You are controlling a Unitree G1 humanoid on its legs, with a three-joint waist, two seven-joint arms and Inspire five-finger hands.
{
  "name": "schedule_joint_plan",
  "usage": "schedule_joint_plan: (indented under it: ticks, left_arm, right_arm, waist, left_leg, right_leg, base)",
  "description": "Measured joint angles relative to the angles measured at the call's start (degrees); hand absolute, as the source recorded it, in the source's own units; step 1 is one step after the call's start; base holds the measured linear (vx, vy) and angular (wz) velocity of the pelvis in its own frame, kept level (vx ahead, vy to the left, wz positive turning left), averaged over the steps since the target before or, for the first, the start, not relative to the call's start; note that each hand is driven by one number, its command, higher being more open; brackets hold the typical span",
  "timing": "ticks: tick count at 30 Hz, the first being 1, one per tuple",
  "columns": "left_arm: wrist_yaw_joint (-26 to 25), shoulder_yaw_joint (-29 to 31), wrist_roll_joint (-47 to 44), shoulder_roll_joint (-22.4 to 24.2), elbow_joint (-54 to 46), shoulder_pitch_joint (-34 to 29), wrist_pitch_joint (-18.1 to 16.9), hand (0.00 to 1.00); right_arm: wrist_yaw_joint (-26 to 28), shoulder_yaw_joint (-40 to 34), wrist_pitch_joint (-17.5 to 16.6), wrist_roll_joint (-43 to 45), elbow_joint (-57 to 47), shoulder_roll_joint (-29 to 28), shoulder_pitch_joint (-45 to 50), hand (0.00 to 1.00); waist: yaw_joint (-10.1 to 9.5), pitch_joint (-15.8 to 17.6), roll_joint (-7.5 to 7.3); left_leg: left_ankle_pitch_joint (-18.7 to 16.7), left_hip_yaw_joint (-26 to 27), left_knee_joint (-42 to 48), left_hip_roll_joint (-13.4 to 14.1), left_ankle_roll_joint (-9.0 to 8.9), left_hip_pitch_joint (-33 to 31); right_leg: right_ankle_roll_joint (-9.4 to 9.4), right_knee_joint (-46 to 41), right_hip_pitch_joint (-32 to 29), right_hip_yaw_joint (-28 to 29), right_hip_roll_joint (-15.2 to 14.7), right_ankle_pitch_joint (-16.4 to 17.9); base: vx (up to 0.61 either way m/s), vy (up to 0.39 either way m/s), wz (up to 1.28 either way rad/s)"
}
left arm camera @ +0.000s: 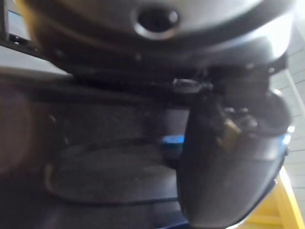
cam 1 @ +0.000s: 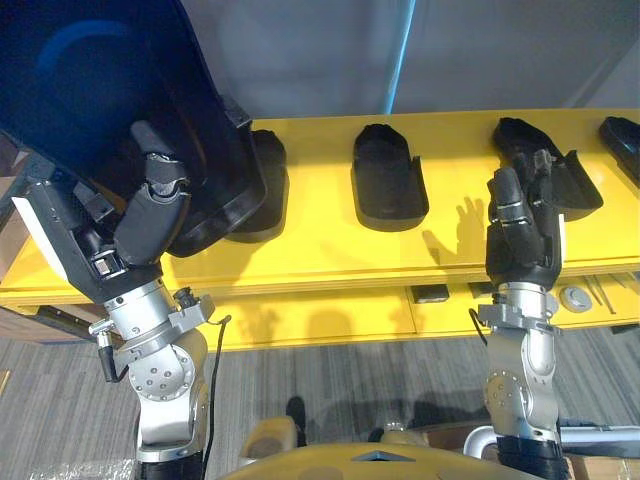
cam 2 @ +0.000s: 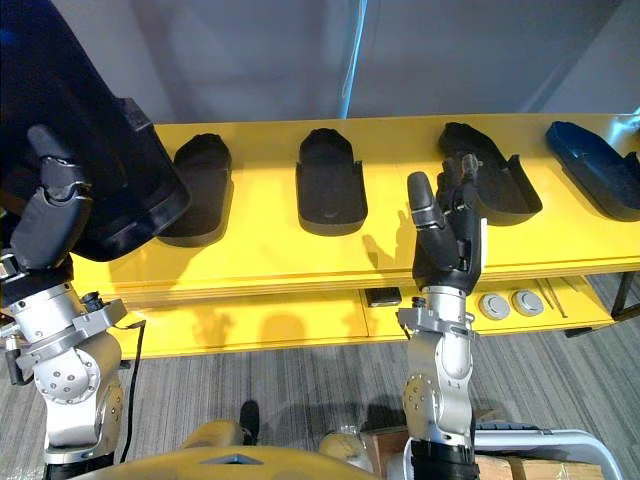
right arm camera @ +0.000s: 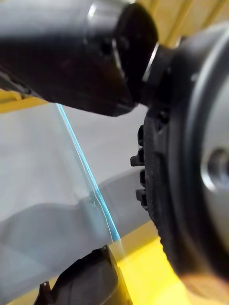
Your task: Walk over and take three plastic housings, then place them on the shelf
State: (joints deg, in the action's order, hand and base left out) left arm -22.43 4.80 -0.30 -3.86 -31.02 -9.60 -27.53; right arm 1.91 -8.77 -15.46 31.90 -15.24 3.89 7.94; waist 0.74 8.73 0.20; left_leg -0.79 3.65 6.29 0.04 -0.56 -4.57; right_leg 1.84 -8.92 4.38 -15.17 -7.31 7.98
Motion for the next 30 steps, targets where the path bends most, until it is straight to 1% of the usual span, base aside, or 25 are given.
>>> schedule_joint_plan:
  ticks: [3,6,7,9,10,11,12,13,14,15,16,17,18,19,20,21,22,23,24,25,26,27,28,29,30]
  left_arm:
    - [-0.9,0.0,0.2,0.2,-0.1,-1.8,0.7,0.0]
    - [0.0,-0.7,0.1,1.5,-0.1,-4.6,1.9,0.0]
    - [0.9,-0.8,0.2,1.9,0.0,-4.9,2.4,0.0]
    - [2.0,-0.8,0.2,1.7,0.2,-4.7,2.5,0.0]
    - [3.0,-0.7,-0.1,1.6,1.1,-4.5,2.5,0.0]
    - [3.1,-0.7,-0.2,1.5,1.9,-4.5,2.5,0.0]
    - [3.1,-0.7,-1.7,1.5,3.5,-4.8,2.5,0.0]
    - [2.8,-0.7,-2.3,1.6,4.2,-5.0,2.6,0.0]
    - [1.8,-0.6,-2.5,1.7,4.9,-5.7,2.9,0.0]
    - [1.0,-0.7,-2.4,1.8,4.7,-6.7,2.9,0.0]
    - [0.8,-0.7,-2.4,1.9,4.8,-7.0,2.9,0.0]
    - [1.0,-0.8,-2.5,1.9,5.0,-6.9,3.2,0.0]
    - [1.6,-0.6,-2.5,1.5,5.1,-6.5,3.4,0.0]
    - [2.0,-0.5,-2.5,1.1,5.1,-6.5,3.8,0.0]
    - [2.8,-0.4,-3.9,0.6,6.4,-6.6,4.2,0.0]
    - [3.4,0.0,-4.1,0.5,8.6,-6.6,4.9,0.0]
    - [3.7,0.1,-4.1,0.5,9.5,-6.6,5.4,0.0]
    - [4.7,0.3,-4.2,0.4,10.9,-6.6,6.4,0.0]
    - [6.5,0.2,-4.1,0.2,11.2,-6.6,7.3,0.0]
    - [7.6,0.0,-4.1,-0.3,11.1,-6.7,7.4,0.0]
    - [8.3,0.1,-4.1,-0.9,10.8,-6.7,7.5,0.0]
    - [8.6,0.5,-4.3,-1.7,10.4,-6.1,7.5,0.0]
    - [9.0,0.5,-4.7,-2.6,10.4,-4.9,7.6,0.0]
    - [9.9,0.3,-5.6,-2.9,10.3,-3.9,7.7,0.0]
    - [10.1,0.0,-6.4,-2.8,10.3,-3.4,7.7,0.0]
  right_arm:
    - [2.3,2.5,0.0,0.5,-0.3,-0.3,0.7,1.0]
    - [3.1,4.4,0.3,1.1,-0.3,-0.4,1.6,1.0]
    - [3.1,4.8,0.3,1.1,-0.3,-0.3,1.9,1.0]
    - [3.0,4.7,0.3,1.1,-0.3,-0.1,1.9,1.0]
    - [2.7,5.0,0.8,1.3,-0.3,0.4,1.6,1.0]
    - [2.7,5.3,1.2,1.7,-0.2,0.6,1.1,1.0]
    - [2.7,6.8,1.3,2.4,0.8,1.4,-0.4,1.0]
    - [2.7,7.7,1.3,2.4,1.6,2.1,-1.4,1.0]
    - [2.9,9.6,1.4,2.6,2.9,3.3,-3.0,1.0]
    - [3.8,10.8,1.3,2.9,3.3,3.8,-4.0,1.0]
    - [4.1,11.3,1.3,2.9,3.5,3.8,-4.3,1.0]
    - [4.2,11.8,1.0,2.8,4.2,3.3,-4.3,1.0]
    - [4.0,12.1,1.0,2.8,6.5,1.6,-4.5,1.0]
    - [3.6,12.3,1.1,2.8,7.9,0.8,-4.4,1.0]
    - [2.7,14.0,1.1,2.6,10.3,-0.1,-4.1,1.0]
    - [1.5,16.1,1.1,2.5,11.7,-0.6,-4.0,1.0]
    - [1.1,16.9,1.1,2.5,12.0,-0.8,-4.0,1.0]
    - [0.0,18.3,0.9,2.2,12.3,-1.6,-4.0,1.0]
    - [-0.7,19.0,0.6,2.1,12.4,-1.9,-4.0,1.0]
    - [-1.4,19.5,-0.1,1.3,12.8,-2.1,-4.2,1.0]
    - [-2.1,20.0,-0.2,-0.5,12.9,-2.1,-4.6,1.0]
    - [-2.7,20.7,-0.3,-2.3,12.7,-2.4,-5.2,1.0]
    - [-3.2,21.0,-0.5,-2.6,12.4,-2.4,-5.1,1.0]
    - [-4.0,20.9,-0.5,-4.8,12.4,-2.4,-5.1,1.0]
    - [-4.2,20.7,-0.5,-5.7,12.2,-2.3,-5.1,1.0]
  waist:
    - [1.22,-0.4,0.54]
    - [1.25,-0.8,0.87]
    - [1.33,-0.8,0.84]
    - [1.5,-0.6,0.63]
    - [1.04,-0.4,0.3]
    - [1.01,-0.3,0.16]
    - [0.92,-0.2,0.02]
    - [0.81,-0.2,0.15]
    - [0.7,-0.7,1.32]
    - [0.54,-1.5,2.56]
    - [0.59,-1.9,3.27]
    - [1.49,-2.3,4.31]
    - [1.76,-1.4,2.95]
    - [1.59,-0.8,1.64]
    - [1.05,-0.3,0.24]
    - [0.77,-0.2,0.12]
    - [0.66,-0.2,0.1]
    - [0.32,0.0,0.23]
    - [-0.35,0.1,0.44]
    - [-1.06,0.1,0.3]
    - [-2.1,-0.1,0.36]
    - [-1.85,0.1,0.78]
    - [-1.08,0.0,0.55]
    - [-0.65,-0.2,0.24]
    - [-0.4,-0.3,0.09]
  left_leg:
    - [1.2,1.0,-0.9,0.2,-0.17,0.2]
    - [3.3,0.2,-6.2,-0.3,-0.01,1.9]
    - [2.6,4.4,-6.5,0.7,0.09,1.5]
    - [1.5,7.2,-2.0,1.9,0.65,-1.3]
    - [0.3,7.7,7.1,4.6,1.03,-5.5]
    - [0.3,7.7,10.2,5.9,1.03,-6.7]
    - [0.2,6.8,14.8,9.0,0.88,-7.4]
    - [0.2,5.8,16.0,10.1,0.62,-7.3]
    - [1.6,3.1,16.5,12.1,-0.19,-6.3]
    - [3.9,1.1,15.9,12.7,-1.52,-4.9]
    - [0.5,0.9,15.9,11.9,-4.04,-4.7]
    - [-4.6,1.4,15.2,11.0,-6.06,-4.5]
    - [-6.2,1.9,14.5,9.5,-7.94,-4.0]
    - [-6.3,2.4,14.7,8.3,-7.42,-3.6]
    - [-7.2,2.5,16.0,7.3,-6.61,-4.0]
    - [-8.6,2.1,17.8,7.0,-6.21,-4.6]
    - [-9.1,2.1,18.2,6.9,-5.83,-4.7]
    - [-10.1,2.2,18.5,6.7,-5.11,-4.8]
    - [-9.8,2.9,17.5,6.7,-4.45,-4.6]
    - [-9.0,4.1,15.5,6.5,-3.2,-3.7]
    - [-7.9,6.0,12.3,6.6,-2.02,-2.9]
    - [-6.2,6.5,10.1,6.5,-0.64,-3.0]
    - [-4.4,5.5,8.4,6.2,0.34,-3.2]
    - [-2.9,5.3,6.0,5.4,0.88,-3.0]
    - [-2.3,5.4,5.1,4.8,0.98,-3.0]
  right_leg:
    - [0.41,0.0,-0.1,0.0,0.3,-0.2]
    - [0.78,0.0,-0.1,-2.1,-0.6,-0.3]
    - [1.01,0.0,0.1,-4.6,-1.6,-0.4]
    - [1.04,-0.4,0.2,-6.9,-2.9,-0.4]
    - [1.03,-1.6,0.4,-8.1,-5.0,-0.4]
    - [1.05,-2.3,0.5,-8.2,-6.0,-0.4]
    - [1.07,-4.0,0.7,-7.8,-8.0,-0.4]
    - [1.08,-4.8,0.7,-7.0,-8.9,-0.3]
    - [1.91,-6.2,0.3,-4.9,-10.1,0.0]
    - [5.63,-7.3,-0.5,-2.6,-11.2,1.4]
    - [7.61,-7.4,-1.0,-1.5,-11.9,1.7]
    - [8.55,-7.4,-1.6,-1.2,-13.0,1.6]
    - [9.32,-7.3,-1.4,-0.6,-15.0,1.1]
    - [9.15,-6.8,-1.1,0.2,-15.9,0.5]
    - [9.77,-5.6,-0.1,0.5,-16.6,-2.2]
    - [10.54,-4.9,0.5,0.8,-16.6,-5.3]
    - [10.46,-4.8,0.7,0.9,-16.6,-6.5]
    - [9.46,-4.9,0.7,1.1,-16.7,-9.3]
    - [6.6,-4.9,0.0,0.0,-16.8,-12.6]
    - [3.52,-3.0,-0.9,-1.9,-16.7,-16.2]
    - [1.38,0.7,-1.0,-3.1,-15.9,-19.7]
    - [3.61,-1.2,-1.8,-2.4,-13.7,-15.4]
    - [4.47,-3.8,-2.1,-1.4,-10.2,-10.8]
    - [4.04,-3.7,-2.0,-1.3,-6.3,-5.5]
    - [3.73,-2.6,-1.5,-1.5,-4.9,-4.0]
  base:
    - [-0.05,-0.014,0.02]
    - [-0.01,-0.002,0.34]
    - [0.0,0.052,0.8]
    - [-0.01,0.11,0.83]
    - [-0.03,0.147,0.65]
    - [-0.03,0.2,0.45]
    - [-0.03,0.189,0.03]
    - [-0.02,0.292,-0.24]
    - [0.0,0.442,-0.49]
    - [0.01,0.384,-0.51]
    - [0.02,0.56,-0.18]
    - [-0.01,0.509,0.19]
    - [-0.03,0.58,0.25]
    - [-0.05,0.318,0.14]
    - [-0.09,0.33,0.06]
    - [-0.09,0.318,0.1]
    - [-0.12,0.373,0.1]
    - [-0.11,0.279,0.04]
    - [-0.13,0.317,-0.07]
    - [-0.1,0.249,-0.34]
    - [-0.06,0.194,-0.44]
    - [-0.05,0.119,-0.22]
    - [-0.05,0.094,0.02]
    - [-0.03,0.053,0.14]
    - [-0.02,0.088,-0.05]
